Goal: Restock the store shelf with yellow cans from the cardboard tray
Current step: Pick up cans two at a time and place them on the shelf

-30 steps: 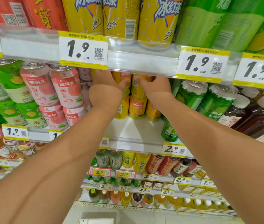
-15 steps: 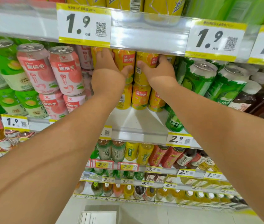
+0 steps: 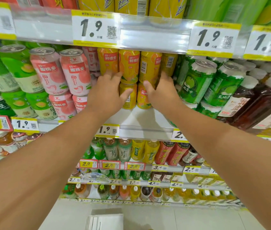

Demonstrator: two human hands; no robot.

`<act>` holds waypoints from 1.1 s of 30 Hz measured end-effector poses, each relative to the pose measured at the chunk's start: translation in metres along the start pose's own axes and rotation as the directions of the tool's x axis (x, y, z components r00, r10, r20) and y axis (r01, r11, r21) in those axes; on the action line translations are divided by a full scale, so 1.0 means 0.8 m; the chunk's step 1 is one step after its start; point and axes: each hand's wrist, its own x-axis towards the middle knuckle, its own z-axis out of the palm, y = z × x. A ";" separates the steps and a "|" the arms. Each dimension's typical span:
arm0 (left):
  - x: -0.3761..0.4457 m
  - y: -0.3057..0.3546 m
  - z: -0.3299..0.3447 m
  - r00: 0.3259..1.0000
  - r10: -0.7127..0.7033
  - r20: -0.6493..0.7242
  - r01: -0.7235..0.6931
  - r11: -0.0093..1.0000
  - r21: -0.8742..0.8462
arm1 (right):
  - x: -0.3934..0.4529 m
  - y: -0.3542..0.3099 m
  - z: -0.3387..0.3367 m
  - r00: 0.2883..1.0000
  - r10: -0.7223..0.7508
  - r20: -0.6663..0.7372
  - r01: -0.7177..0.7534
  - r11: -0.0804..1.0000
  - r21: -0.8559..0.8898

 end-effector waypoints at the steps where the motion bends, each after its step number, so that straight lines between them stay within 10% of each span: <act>1: -0.004 -0.004 0.000 0.999 0.035 0.020 -0.036 0.999 0.027 | -0.010 0.003 0.002 0.999 -0.038 0.000 0.038 0.999 -0.039; 10: -0.071 -0.004 0.003 0.984 0.128 0.124 -0.149 0.974 0.170 | -0.089 0.053 0.004 0.919 -0.351 0.179 0.393 0.828 -0.399; 33: -0.353 0.088 0.172 0.953 -0.075 0.293 0.031 0.988 0.153 | -0.280 0.283 0.053 0.820 -0.390 0.418 0.525 0.804 -0.279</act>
